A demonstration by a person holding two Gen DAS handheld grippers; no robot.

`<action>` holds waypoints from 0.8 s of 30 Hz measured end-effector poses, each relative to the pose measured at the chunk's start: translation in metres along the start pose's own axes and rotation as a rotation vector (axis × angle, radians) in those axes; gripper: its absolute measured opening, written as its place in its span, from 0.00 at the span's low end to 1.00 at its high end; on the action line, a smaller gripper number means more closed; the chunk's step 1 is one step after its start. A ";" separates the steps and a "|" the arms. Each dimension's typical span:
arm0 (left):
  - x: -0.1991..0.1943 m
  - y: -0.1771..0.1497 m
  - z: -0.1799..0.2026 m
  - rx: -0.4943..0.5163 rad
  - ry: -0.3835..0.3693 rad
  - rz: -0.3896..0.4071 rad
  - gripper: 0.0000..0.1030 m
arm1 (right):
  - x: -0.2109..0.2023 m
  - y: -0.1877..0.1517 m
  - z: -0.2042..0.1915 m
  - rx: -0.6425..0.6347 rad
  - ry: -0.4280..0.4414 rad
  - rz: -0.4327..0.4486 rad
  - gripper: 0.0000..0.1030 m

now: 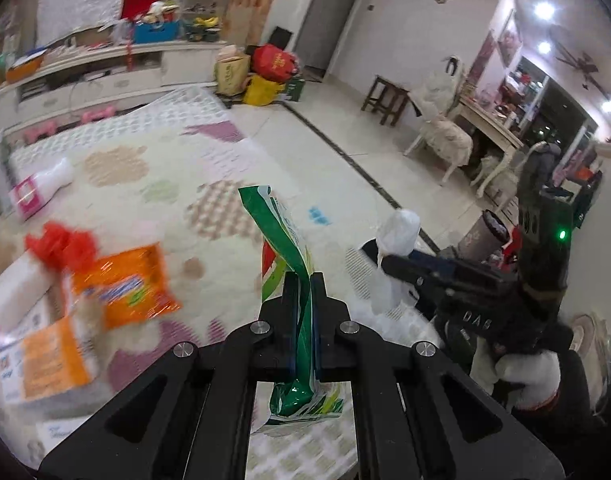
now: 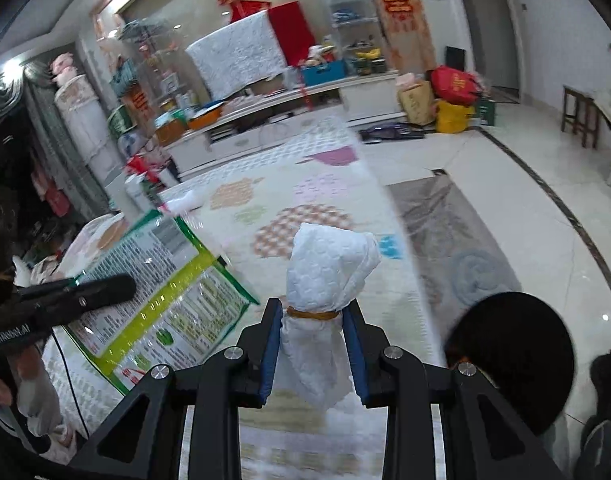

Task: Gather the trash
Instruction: 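Carry the package and tissue bundle with both tools over the black bin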

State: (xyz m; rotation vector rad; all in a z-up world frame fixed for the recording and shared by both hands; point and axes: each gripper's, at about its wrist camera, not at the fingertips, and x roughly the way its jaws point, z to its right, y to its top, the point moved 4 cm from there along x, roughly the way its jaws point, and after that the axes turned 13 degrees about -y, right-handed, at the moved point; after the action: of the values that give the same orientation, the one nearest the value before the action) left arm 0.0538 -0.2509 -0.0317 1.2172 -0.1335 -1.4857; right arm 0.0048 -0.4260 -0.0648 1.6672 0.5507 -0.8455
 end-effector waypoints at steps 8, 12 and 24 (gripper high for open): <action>0.064 0.035 0.047 0.048 -0.103 0.004 0.03 | -0.004 -0.005 0.098 0.098 -0.177 -0.016 0.29; 0.102 0.043 0.062 0.059 -0.122 -0.009 0.03 | 0.006 -0.014 0.135 0.134 -0.237 -0.052 0.29; 0.180 0.038 0.091 0.046 -0.163 -0.057 0.03 | 0.028 -0.033 0.197 0.249 -0.306 -0.125 0.50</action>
State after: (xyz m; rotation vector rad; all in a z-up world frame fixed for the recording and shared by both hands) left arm 0.0475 -0.4521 -0.0719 1.1436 -0.2453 -1.6396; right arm -0.0501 -0.6089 -0.1296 1.6944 0.3501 -1.2769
